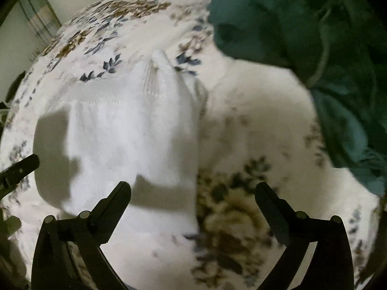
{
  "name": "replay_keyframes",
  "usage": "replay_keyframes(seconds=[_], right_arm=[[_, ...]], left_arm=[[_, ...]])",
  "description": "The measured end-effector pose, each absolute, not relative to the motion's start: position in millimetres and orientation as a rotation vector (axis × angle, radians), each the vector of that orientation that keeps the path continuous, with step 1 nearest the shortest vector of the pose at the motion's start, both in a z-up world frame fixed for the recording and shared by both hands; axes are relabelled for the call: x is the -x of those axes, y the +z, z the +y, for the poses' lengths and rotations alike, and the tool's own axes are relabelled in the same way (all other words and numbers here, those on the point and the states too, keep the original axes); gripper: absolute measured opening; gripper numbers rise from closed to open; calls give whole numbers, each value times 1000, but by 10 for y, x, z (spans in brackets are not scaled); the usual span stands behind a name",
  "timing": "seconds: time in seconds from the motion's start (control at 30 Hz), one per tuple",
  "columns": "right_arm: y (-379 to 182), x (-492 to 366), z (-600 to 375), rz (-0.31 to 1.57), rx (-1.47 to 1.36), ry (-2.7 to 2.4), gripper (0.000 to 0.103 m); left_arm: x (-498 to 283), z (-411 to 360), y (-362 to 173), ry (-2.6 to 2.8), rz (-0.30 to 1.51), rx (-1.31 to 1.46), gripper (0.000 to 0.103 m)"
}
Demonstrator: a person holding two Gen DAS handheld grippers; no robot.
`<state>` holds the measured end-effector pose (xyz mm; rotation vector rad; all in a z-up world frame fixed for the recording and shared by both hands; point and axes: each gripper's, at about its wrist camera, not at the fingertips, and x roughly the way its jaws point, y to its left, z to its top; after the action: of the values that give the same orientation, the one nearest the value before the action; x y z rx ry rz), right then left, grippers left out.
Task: Fold small clothes
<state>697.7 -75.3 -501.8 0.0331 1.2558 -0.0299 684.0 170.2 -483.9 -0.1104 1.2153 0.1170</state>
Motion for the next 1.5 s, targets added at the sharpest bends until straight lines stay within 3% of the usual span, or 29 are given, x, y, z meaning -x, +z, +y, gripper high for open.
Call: replay_keyframes(seconds=[0.37, 0.7, 1.07, 1.5], right_arm=[[-3666, -6034, -865, 1124, 15, -109, 103], [-1761, -4725, -910, 940, 63, -105, 103], [-151, -3300, -904, 767, 61, -52, 103], [712, -2289, -986, 667, 29, -19, 103]], left_arm=[[-6049, 1330, -3744, 129, 1142, 51, 101], [-4908, 1091, -2194, 139, 1014, 25, 101], [-3766, 950, -969, 161, 900, 36, 101], [-3016, 749, -376, 139, 815, 32, 101]])
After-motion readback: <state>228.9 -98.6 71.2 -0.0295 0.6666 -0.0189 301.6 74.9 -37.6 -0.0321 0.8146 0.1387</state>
